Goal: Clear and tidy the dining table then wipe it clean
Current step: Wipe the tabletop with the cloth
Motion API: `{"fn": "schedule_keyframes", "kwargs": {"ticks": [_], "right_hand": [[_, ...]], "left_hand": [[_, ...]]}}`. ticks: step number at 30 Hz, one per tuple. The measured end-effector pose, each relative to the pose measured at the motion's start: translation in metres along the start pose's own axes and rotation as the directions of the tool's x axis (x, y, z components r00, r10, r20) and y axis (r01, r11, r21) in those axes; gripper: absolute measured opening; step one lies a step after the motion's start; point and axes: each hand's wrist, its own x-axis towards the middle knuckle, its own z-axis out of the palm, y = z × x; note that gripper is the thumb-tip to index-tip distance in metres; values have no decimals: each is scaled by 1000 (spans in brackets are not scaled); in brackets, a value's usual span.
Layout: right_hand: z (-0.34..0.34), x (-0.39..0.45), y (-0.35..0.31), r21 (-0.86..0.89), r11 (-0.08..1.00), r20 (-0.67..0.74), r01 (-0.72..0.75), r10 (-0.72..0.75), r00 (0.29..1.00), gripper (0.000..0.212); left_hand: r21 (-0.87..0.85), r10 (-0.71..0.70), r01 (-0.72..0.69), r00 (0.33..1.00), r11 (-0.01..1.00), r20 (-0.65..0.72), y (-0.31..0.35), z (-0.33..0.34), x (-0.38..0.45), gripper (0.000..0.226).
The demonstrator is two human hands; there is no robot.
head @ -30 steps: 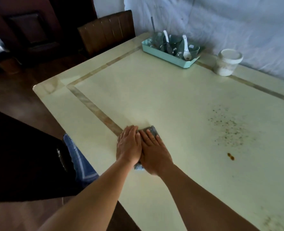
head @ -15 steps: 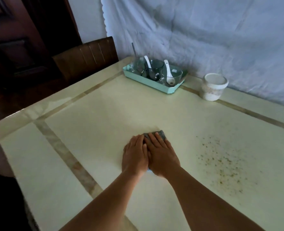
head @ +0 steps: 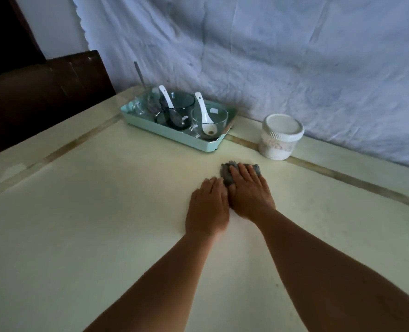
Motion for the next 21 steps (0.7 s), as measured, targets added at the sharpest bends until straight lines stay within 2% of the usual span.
{"fn": "schedule_keyframes", "kwargs": {"ticks": [3,6,10,15,18,21], "right_hand": [[-1,20,20,-1,995,-45,-98,98,994,62],[0,26,23,24,991,-73,-135,136,988,62],[-6,16,36,59,970,-70,-238,242,968,66],[-16,-24,63,129,891,-16,-435,441,898,61],[-15,-46,55,108,918,-7,-382,385,923,60],[-8,-69,41,39,981,16,-191,190,982,57]], "left_hand": [[52,16,-15,999,999,-30,-4,7,1,64],[44,23,-22,999,999,-37,-3,7,3,76],[-3,2,-2,1000,1000,-28,-1,2,2,58],[4,14,-14,1000,1000,-19,-1,3,2,43],[45,19,-19,1000,999,2,0,3,2,40],[100,-38,36,999,994,26,10,1,5,36]]}}
